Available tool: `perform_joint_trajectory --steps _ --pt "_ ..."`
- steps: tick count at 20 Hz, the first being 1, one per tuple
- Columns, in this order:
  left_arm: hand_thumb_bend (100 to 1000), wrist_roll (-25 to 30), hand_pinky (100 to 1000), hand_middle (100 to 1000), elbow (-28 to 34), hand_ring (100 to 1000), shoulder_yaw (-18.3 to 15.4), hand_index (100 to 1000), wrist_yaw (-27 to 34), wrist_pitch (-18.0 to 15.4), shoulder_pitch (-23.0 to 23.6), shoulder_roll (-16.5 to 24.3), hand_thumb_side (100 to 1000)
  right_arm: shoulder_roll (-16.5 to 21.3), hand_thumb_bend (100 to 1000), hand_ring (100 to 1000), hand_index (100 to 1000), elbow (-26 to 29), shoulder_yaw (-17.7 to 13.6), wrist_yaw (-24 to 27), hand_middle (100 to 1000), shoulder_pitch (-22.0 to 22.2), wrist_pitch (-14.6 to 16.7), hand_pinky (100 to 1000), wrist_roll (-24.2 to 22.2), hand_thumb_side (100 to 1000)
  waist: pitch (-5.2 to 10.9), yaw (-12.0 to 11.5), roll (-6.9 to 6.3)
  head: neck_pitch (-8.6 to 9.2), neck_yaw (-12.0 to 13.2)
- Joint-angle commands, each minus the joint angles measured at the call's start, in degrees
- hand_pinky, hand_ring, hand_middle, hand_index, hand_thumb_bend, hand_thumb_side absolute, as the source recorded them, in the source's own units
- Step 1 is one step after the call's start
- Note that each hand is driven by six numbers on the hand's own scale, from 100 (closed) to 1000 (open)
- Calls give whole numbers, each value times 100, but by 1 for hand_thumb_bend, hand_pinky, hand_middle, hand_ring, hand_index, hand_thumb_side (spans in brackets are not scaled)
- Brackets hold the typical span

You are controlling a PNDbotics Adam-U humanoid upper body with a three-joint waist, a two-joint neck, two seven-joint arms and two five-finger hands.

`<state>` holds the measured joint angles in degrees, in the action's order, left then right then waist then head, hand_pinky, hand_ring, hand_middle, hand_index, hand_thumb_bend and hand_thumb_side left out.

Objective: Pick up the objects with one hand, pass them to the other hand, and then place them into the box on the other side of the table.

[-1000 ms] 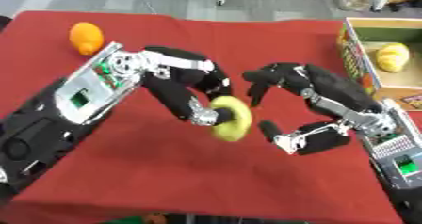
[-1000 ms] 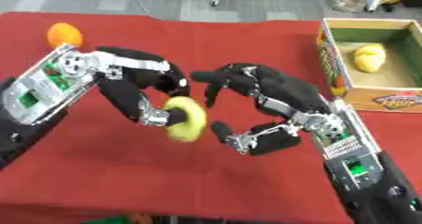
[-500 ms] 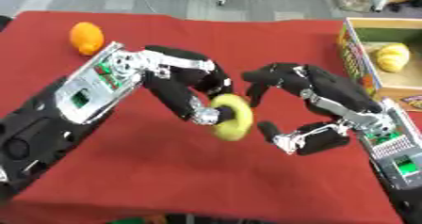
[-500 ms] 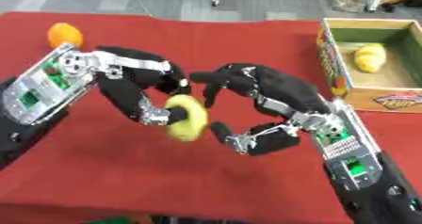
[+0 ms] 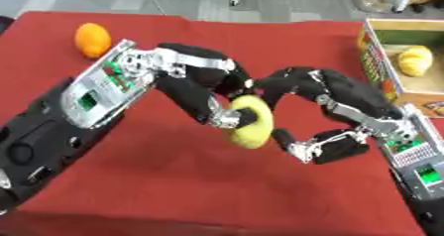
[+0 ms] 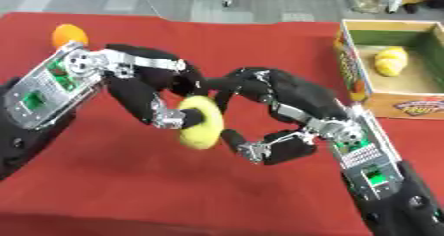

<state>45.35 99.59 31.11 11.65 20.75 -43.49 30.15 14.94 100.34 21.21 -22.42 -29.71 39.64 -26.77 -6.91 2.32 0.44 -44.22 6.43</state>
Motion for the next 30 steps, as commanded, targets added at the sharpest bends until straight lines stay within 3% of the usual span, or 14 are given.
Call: perform_joint_trajectory --steps 1,18,30 --pt "144 42 806 489 183 622 -127 580 113 123 -157 -28 297 73 100 691 960 97 -15 28 572 -83 34 804 -74 223 68 1 -25 10 13" --pt "135 -11 808 490 -28 623 -91 582 -76 47 -178 -106 296 44 100 700 815 68 -4 221 576 -83 11 804 123 253 51 35 -28 10 45" --pt "132 113 813 495 10 628 7 589 -6 119 -226 -184 311 35 100 660 499 11 1 232 515 -92 -124 783 733 306 58 23 -27 10 55"
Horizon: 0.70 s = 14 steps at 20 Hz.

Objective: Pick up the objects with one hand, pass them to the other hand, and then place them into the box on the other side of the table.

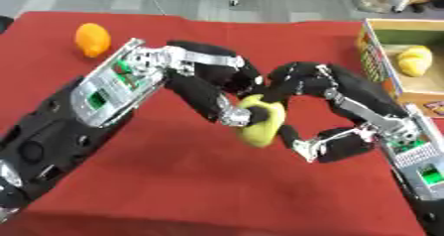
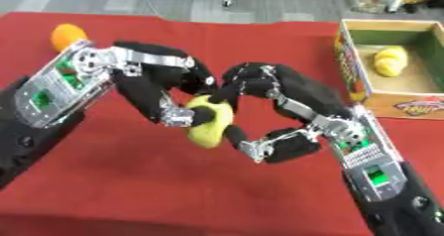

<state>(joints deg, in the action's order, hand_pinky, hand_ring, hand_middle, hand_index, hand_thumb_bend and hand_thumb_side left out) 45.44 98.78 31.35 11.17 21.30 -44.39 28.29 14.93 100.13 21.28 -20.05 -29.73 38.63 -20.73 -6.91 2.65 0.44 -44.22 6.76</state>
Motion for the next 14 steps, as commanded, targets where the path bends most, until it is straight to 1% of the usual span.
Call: perform_joint_trajectory --steps 1,4,6,7,8,11,13,14 --pt "137 119 815 498 97 631 -12 593 46 68 -141 -3 318 34 100 654 476 29 -7 -20 511 -90 -30 781 173 312 58 -9 -27 10 25" --pt "170 191 820 511 132 643 0 610 82 75 -149 -11 348 31 100 643 446 21 -14 -72 499 -89 -66 775 321 322 57 -7 -28 10 31" --pt "233 263 825 529 155 656 5 632 111 70 -150 -9 403 32 100 633 410 18 -18 -103 489 -90 -93 770 423 320 56 -4 -29 10 34" --pt "281 296 830 542 160 666 4 647 122 63 -150 -7 446 33 100 630 405 18 -19 -118 486 -92 -105 768 473 312 56 -3 -29 10 35" --pt "311 334 832 550 159 671 2 656 138 48 -149 -5 473 34 100 629 403 18 -18 -134 485 -93 -114 768 520 307 55 -2 -30 10 37" --pt "485 421 845 592 135 700 -19 700 148 -23 -143 14 615 38 100 626 379 22 -16 -180 483 -97 -111 766 628 274 53 2 -31 10 39" --pt "540 473 854 617 120 717 -46 726 151 -102 -139 33 652 41 100 628 370 23 -12 -208 485 -98 -93 767 673 274 52 4 -31 10 39" --pt "554 488 857 628 111 723 -70 737 150 -148 -136 49 664 43 100 628 367 22 -10 -220 485 -100 -80 767 685 271 51 4 -31 10 40"
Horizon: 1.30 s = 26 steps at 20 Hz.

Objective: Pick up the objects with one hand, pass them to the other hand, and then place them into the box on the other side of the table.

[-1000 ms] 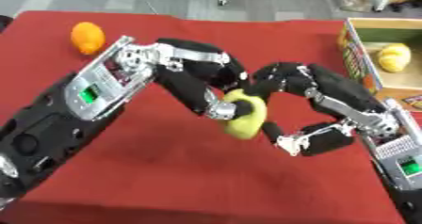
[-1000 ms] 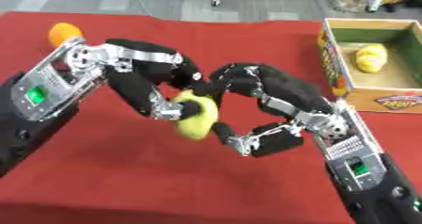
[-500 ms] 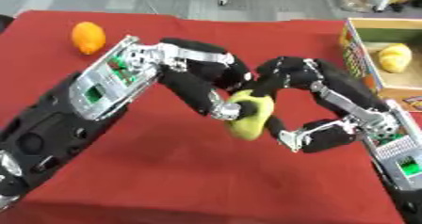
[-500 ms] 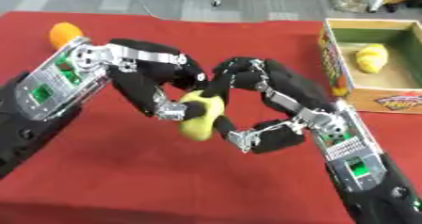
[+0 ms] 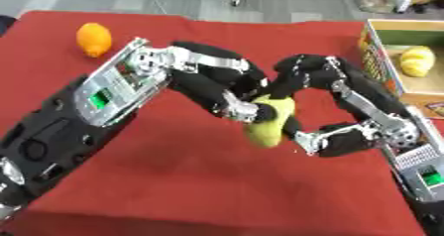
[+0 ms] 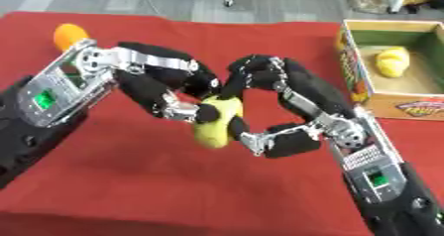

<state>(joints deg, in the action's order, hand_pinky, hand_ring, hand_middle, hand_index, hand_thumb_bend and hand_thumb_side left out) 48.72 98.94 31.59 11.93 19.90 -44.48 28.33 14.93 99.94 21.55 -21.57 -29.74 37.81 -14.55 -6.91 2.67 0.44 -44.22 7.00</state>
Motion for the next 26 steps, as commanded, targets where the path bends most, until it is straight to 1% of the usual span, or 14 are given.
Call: perform_joint_trajectory --steps 1,4,9,10,13,14,15,20,24,26 --pt "570 169 862 643 83 733 -117 750 75 -47 -122 58 676 44 100 629 365 38 -35 -78 486 -100 15 767 76 267 50 3 -32 10 19" --pt "603 175 875 679 53 757 -218 780 105 -170 -108 101 703 47 100 629 359 35 -50 -94 486 -100 39 767 123 239 51 4 -32 10 19" --pt "619 244 885 708 0 776 -364 802 83 -376 -70 229 723 57 100 630 353 51 -112 -150 486 -85 47 767 257 196 58 7 -35 10 36" --pt "622 241 887 714 -10 780 -409 807 66 -419 -51 273 728 71 100 630 351 63 -142 -165 487 -82 40 767 293 160 62 10 -36 10 43" --pt "617 103 885 710 -25 777 -612 806 57 -561 52 442 727 194 100 631 351 143 -266 -195 488 -100 -23 766 431 112 81 21 -37 10 57" --pt "614 22 884 706 -18 776 -690 805 43 -605 94 517 726 271 100 631 351 176 -314 -196 490 -118 -55 766 484 204 88 22 -38 10 56" --pt "611 -72 883 704 -4 772 -775 803 45 -655 153 582 725 365 100 631 351 215 -364 -189 489 -142 -91 765 545 100 94 25 -37 10 55" --pt "591 -773 876 682 55 756 -1307 785 230 -792 620 986 722 1096 100 631 353 409 -678 -108 496 -280 -331 762 919 100 103 23 -37 10 -55" --pt "577 -1381 873 664 114 745 -1810 772 424 -813 1092 1115 715 1738 100 630 358 469 -1011 -101 499 -332 -568 760 1314 100 87 -17 -45 10 -285" --pt "575 -1647 873 661 138 743 -2038 769 510 -791 1331 1092 715 2061 100 630 361 364 -1228 -56 497 -337 -767 760 1555 100 73 -45 -47 10 -448"
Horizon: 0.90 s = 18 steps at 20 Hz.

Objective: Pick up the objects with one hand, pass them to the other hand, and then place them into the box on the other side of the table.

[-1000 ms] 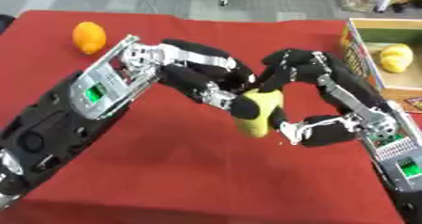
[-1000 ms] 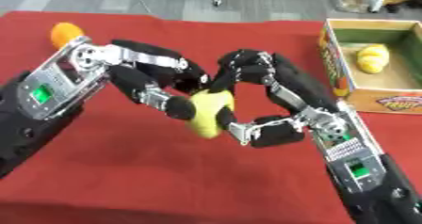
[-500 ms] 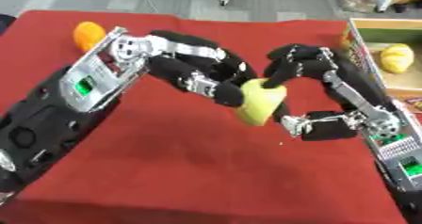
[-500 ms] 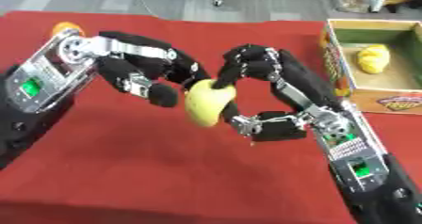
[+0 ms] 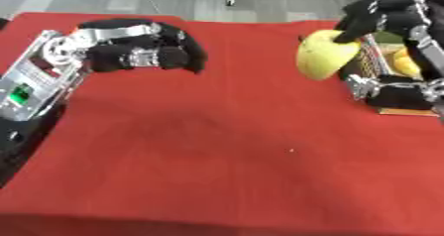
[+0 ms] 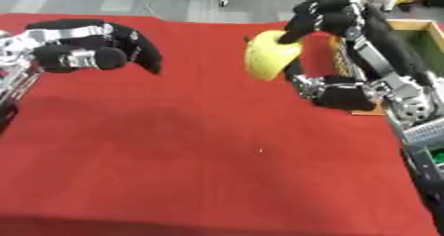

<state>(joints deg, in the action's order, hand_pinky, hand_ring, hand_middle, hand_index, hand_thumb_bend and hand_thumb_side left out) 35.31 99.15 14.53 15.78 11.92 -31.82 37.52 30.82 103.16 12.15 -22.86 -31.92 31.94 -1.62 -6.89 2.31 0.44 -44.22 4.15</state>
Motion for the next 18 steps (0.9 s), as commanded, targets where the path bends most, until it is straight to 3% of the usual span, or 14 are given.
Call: perform_joint_trajectory --steps 1,6,12,15,18 --pt "574 -415 873 660 139 742 -430 768 161 20 177 149 714 611 100 629 362 -40 -388 122 496 -120 -286 760 375 100 64 -20 -45 10 -246" --pt "575 -815 875 650 268 736 -866 762 325 101 768 -61 713 1195 100 626 369 -840 -843 138 494 -273 -715 762 817 100 35 -75 -25 10 -740" --pt "575 -1116 876 644 478 732 -1229 758 432 176 1316 -298 711 1523 100 625 379 -2804 -1136 -44 491 -815 -867 766 1006 107 17 -165 -17 10 -1346" --pt "575 -1229 877 642 577 731 -1370 756 437 169 1500 -405 710 1549 100 628 400 -3892 -1301 -292 493 -1078 -897 771 1103 320 17 -208 -7 10 -1534" --pt "574 -1326 878 642 665 730 -1486 757 427 159 1624 -513 711 1497 100 634 432 -4973 -1388 -620 502 -1340 -824 771 1129 266 15 -250 -1 10 -1633"
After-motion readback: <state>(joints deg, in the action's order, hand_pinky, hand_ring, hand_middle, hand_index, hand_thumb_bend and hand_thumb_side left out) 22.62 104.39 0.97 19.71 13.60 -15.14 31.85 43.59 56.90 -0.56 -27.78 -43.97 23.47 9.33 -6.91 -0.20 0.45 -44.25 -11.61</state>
